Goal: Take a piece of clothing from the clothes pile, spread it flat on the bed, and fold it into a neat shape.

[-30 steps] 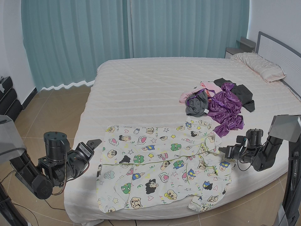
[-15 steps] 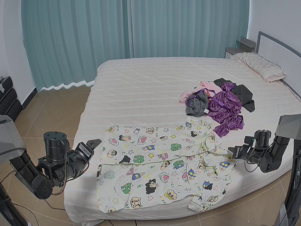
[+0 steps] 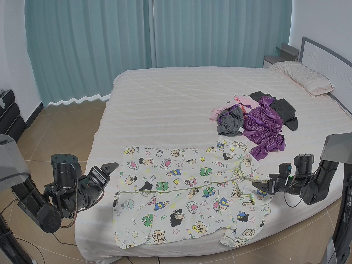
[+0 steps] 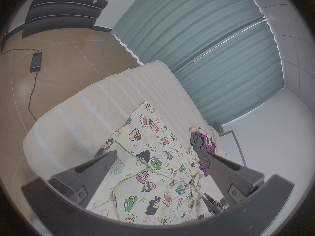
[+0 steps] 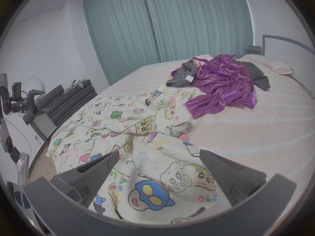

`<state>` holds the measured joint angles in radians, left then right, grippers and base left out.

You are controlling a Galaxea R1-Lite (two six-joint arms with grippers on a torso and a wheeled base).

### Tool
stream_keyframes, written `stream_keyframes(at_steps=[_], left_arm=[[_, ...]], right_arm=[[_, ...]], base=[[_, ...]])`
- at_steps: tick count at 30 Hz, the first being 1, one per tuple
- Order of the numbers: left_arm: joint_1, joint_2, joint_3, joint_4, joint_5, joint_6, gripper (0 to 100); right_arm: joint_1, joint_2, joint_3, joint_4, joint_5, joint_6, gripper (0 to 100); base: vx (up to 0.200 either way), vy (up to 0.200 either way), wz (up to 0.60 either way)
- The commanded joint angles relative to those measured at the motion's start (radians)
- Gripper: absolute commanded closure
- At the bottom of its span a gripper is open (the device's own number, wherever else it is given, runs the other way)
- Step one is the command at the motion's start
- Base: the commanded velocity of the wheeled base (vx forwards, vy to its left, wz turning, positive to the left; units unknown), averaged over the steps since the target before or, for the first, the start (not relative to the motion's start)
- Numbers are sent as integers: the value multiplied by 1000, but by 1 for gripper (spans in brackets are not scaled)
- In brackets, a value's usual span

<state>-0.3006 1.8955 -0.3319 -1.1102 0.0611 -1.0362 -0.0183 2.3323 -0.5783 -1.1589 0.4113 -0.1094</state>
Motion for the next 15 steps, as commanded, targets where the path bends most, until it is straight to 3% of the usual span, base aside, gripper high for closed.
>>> stream_keyframes(at_steps=[1,6,15], left_arm=[[0,0,-1,0,0,-1,0],[2,2,-1,0,0,-1,0],[3,2,-2,0,0,-1,0]], right_arm=[[40,36,-57,51,-5,-24,0],[47,79,-140,111,-57,-27,0],[15,78,-149,140,-75,-52,0]], base=[[0,0,0],[0,0,0],[0,0,0]])
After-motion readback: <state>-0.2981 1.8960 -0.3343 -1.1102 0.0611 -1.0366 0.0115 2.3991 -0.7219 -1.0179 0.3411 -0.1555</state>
